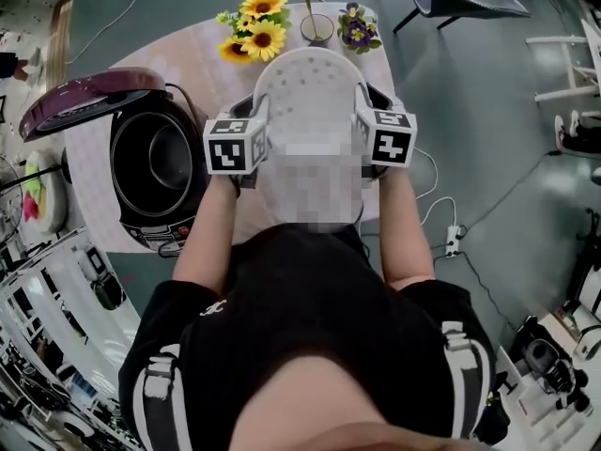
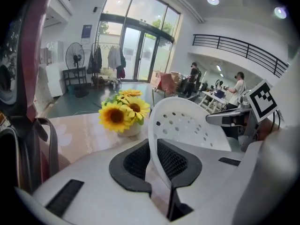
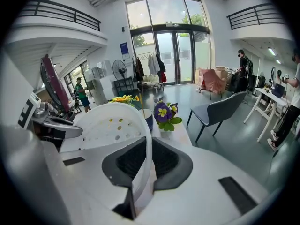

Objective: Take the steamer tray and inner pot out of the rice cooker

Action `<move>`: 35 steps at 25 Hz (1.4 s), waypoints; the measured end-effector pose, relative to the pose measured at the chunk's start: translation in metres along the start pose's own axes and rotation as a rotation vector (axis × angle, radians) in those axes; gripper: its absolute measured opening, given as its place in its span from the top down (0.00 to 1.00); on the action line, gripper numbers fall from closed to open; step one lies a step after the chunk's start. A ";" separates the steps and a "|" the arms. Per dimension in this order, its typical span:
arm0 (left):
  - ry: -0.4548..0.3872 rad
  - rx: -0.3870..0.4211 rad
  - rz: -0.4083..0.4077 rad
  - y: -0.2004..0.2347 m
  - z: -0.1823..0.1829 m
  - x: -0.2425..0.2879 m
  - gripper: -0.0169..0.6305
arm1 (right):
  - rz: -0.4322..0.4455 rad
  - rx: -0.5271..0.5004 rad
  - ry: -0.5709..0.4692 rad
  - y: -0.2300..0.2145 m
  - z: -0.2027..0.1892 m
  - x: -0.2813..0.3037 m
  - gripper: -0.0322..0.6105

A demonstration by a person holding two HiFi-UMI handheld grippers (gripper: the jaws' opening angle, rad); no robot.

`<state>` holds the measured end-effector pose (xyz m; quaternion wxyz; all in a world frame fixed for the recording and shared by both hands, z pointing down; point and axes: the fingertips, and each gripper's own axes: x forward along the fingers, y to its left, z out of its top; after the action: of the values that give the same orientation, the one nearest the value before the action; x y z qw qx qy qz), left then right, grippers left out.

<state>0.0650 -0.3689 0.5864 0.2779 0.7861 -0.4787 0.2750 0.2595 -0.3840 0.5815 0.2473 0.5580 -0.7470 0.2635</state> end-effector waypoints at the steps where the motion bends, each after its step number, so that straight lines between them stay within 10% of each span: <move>1: 0.001 -0.004 -0.001 0.001 -0.002 0.006 0.90 | 0.003 0.005 0.002 -0.002 -0.003 0.005 0.89; 35: 0.108 -0.347 -0.068 0.022 -0.073 0.088 0.92 | 0.039 0.295 0.128 -0.039 -0.089 0.075 0.87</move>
<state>0.0672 -0.3788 0.7024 0.4435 0.7262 -0.4767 0.2205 0.2844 -0.3863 0.7017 0.2045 0.5558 -0.6936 0.4102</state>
